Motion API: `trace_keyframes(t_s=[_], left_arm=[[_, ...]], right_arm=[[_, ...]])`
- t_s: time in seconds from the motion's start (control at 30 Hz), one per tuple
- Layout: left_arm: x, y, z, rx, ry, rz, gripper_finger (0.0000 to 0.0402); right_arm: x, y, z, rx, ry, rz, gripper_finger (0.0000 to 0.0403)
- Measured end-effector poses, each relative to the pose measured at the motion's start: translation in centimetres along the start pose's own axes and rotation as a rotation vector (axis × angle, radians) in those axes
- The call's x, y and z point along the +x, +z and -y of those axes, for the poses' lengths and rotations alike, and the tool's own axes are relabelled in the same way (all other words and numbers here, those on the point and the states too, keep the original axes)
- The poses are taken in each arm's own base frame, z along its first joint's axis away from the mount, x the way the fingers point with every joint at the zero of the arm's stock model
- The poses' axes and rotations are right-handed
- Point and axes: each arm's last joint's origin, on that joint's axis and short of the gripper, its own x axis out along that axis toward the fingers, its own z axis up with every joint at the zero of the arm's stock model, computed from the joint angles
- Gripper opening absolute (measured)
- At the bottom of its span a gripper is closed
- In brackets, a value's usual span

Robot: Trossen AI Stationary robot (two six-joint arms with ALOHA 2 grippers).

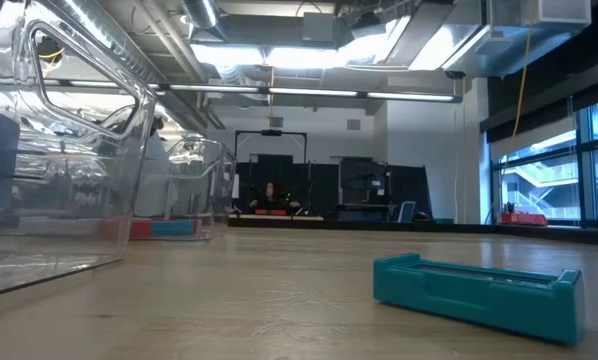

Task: Pick & Place Office items
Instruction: Put the light blue charger adapter into the bottom transparent bin, then put the light blue timer into the top transparent bin

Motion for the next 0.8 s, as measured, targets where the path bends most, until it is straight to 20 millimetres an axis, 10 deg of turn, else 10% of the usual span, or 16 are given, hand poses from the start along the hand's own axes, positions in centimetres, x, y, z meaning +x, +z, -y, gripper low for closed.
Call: trace_keyframes(t_s=[0.47,0.8], left_arm=[[-0.5,1.6,0.4,0.049,0.003,-0.185,0.0207],[-6.6,3.0,2.5,0.127,-0.258,-0.010,0.0196]], right_arm=[[2.8,-1.9,-1.2,0.027,0.064,-0.193,0.0361],[6.2,-5.6,-2.9,0.076,0.013,-0.329,0.0361]])
